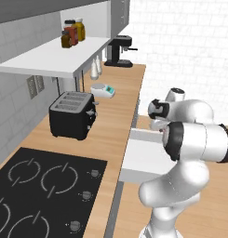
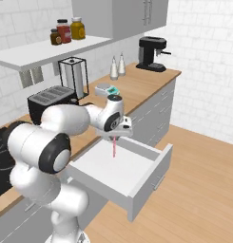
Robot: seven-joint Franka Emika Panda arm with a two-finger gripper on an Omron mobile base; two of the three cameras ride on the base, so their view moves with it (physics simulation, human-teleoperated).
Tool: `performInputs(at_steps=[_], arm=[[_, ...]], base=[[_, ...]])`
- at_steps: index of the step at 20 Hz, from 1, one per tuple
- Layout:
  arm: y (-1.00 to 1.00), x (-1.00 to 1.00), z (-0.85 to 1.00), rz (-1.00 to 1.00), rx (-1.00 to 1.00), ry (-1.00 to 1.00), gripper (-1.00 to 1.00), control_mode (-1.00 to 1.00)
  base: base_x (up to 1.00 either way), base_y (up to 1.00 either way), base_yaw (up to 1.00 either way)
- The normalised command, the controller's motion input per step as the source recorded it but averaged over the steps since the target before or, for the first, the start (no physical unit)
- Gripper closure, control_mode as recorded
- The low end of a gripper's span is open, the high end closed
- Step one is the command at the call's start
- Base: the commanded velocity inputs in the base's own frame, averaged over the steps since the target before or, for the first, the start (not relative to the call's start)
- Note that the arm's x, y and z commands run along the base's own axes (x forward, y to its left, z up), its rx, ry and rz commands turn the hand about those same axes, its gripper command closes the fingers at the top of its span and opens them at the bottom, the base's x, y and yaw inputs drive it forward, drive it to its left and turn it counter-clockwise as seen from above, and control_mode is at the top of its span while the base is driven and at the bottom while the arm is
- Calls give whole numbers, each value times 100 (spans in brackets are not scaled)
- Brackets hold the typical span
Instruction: Take a straw from the drawer in front and place it inside the glass cup on the dining counter.
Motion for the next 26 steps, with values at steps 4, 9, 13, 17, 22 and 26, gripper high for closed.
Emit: performInputs(at_steps=[4,9,13,17,22,26], arm=[[19,-69,100,-8,0,-1,100,-100],[29,-81,100,-9,0,-10,100,-100],[10,-48,70,-6,-1,-6,100,-100],[0,-30,25,-3,-1,-4,100,100],[0,0,0,0,0,0,100,100],[0,0,0,0,0,0,100,100]], base=[[0,0,0],[0,0,0],[0,0,0],[-50,0,-6],[-100,-22,-31],[-44,-49,-63]])
